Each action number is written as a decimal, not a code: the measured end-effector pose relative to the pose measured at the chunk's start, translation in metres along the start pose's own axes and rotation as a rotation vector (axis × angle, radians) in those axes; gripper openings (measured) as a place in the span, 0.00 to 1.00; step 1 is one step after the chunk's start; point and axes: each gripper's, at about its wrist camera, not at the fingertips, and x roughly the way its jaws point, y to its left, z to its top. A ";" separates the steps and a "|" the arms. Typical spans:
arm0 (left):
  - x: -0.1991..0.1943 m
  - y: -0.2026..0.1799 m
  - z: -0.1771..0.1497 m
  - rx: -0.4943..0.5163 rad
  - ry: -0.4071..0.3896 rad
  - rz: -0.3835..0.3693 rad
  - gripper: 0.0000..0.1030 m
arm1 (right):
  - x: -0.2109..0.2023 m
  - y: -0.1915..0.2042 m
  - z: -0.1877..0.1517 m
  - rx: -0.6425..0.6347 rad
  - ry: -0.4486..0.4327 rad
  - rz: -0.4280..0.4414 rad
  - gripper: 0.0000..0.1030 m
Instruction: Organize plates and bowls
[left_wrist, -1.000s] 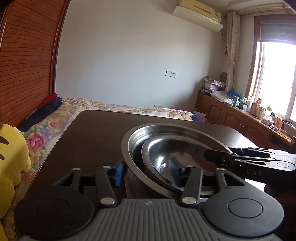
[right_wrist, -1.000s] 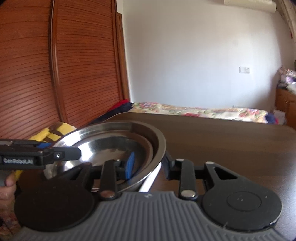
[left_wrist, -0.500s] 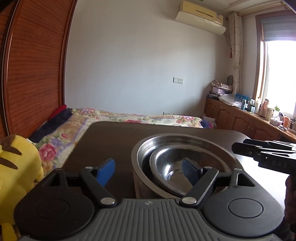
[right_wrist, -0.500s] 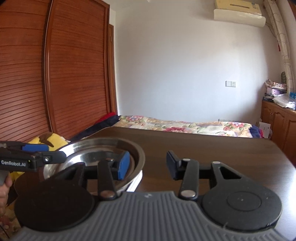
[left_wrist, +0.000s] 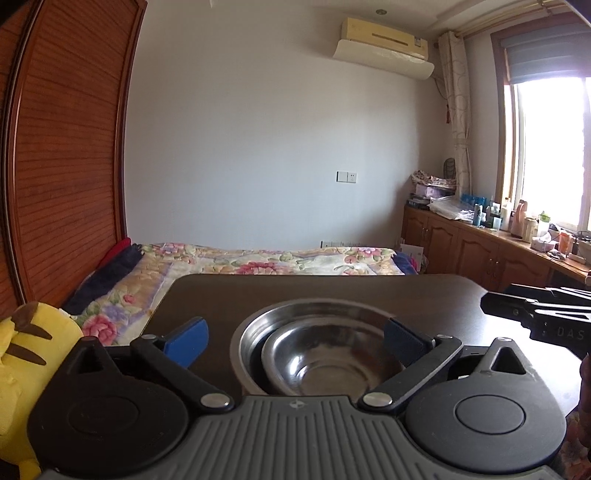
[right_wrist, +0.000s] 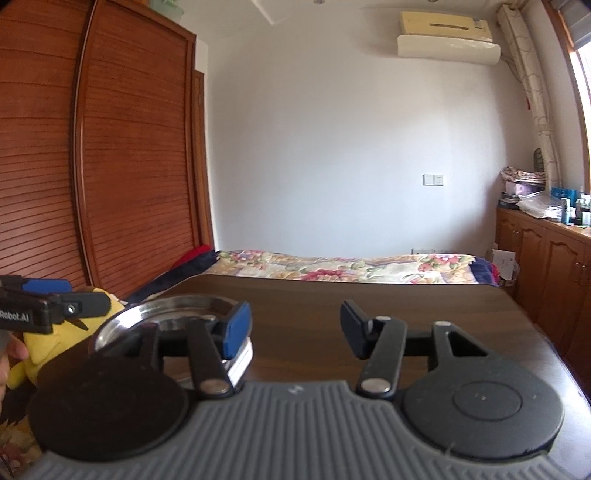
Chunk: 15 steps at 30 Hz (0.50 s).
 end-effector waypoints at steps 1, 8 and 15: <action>-0.002 -0.003 0.002 0.004 -0.001 -0.003 1.00 | -0.002 -0.002 0.000 0.004 0.000 -0.003 0.66; -0.014 -0.025 0.007 0.041 -0.035 0.003 1.00 | -0.013 -0.016 -0.004 0.021 -0.014 -0.033 0.99; -0.014 -0.036 0.004 0.029 -0.030 0.033 1.00 | -0.024 -0.023 -0.006 0.049 -0.013 -0.068 1.00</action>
